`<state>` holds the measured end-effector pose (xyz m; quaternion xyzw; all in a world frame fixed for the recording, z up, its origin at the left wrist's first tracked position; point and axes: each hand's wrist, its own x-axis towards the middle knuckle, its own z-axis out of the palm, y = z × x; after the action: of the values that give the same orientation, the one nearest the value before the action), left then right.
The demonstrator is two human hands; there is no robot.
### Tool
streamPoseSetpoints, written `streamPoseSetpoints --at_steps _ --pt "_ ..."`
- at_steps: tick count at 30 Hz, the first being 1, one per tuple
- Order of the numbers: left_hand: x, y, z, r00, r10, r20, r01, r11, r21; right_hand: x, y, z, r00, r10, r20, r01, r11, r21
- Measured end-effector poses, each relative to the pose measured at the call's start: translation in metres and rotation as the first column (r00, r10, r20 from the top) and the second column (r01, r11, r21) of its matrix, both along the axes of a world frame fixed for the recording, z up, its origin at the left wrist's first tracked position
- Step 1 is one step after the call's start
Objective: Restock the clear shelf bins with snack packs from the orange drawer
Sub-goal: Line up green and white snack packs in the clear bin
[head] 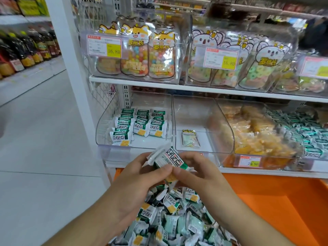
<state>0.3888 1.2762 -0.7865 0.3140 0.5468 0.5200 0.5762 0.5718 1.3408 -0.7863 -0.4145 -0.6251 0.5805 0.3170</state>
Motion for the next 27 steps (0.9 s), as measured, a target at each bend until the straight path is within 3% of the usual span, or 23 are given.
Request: streamPoseSetpoints --at_steps 3,6,10,14,18,24,27 --pt "-0.003 -0.001 0.003 0.998 -0.041 -0.037 0.041 0.999 0.001 0.002 0.003 0.007 1.000 0.023 -0.016 -0.023 1.000 0.001" --pt "-0.015 0.002 0.008 0.964 -0.084 -0.253 0.084 0.996 -0.011 0.004 0.008 0.013 0.993 0.090 0.076 -0.095 0.993 0.067" --pt "-0.036 0.010 0.017 0.870 -0.183 -0.458 0.189 0.982 -0.033 -0.001 0.020 0.012 0.950 0.150 0.276 -0.204 0.962 0.179" --pt "-0.051 0.021 0.022 0.718 -0.273 -0.641 0.284 0.955 -0.087 -0.010 0.033 0.009 0.908 0.182 0.379 -0.280 0.933 0.224" --pt "-0.064 0.041 0.027 0.634 -0.254 -0.731 0.276 0.957 -0.093 -0.013 0.046 0.008 0.921 0.192 0.340 -0.271 0.941 0.203" --pt "-0.091 0.107 0.024 0.551 -0.020 -0.834 0.067 0.998 0.021 0.000 0.078 0.007 0.986 -0.029 0.165 -0.016 0.964 0.266" --pt "-0.091 0.147 0.006 0.499 -0.013 -0.866 0.040 0.999 0.008 0.008 0.084 0.005 0.986 -0.072 0.147 0.034 0.969 0.244"
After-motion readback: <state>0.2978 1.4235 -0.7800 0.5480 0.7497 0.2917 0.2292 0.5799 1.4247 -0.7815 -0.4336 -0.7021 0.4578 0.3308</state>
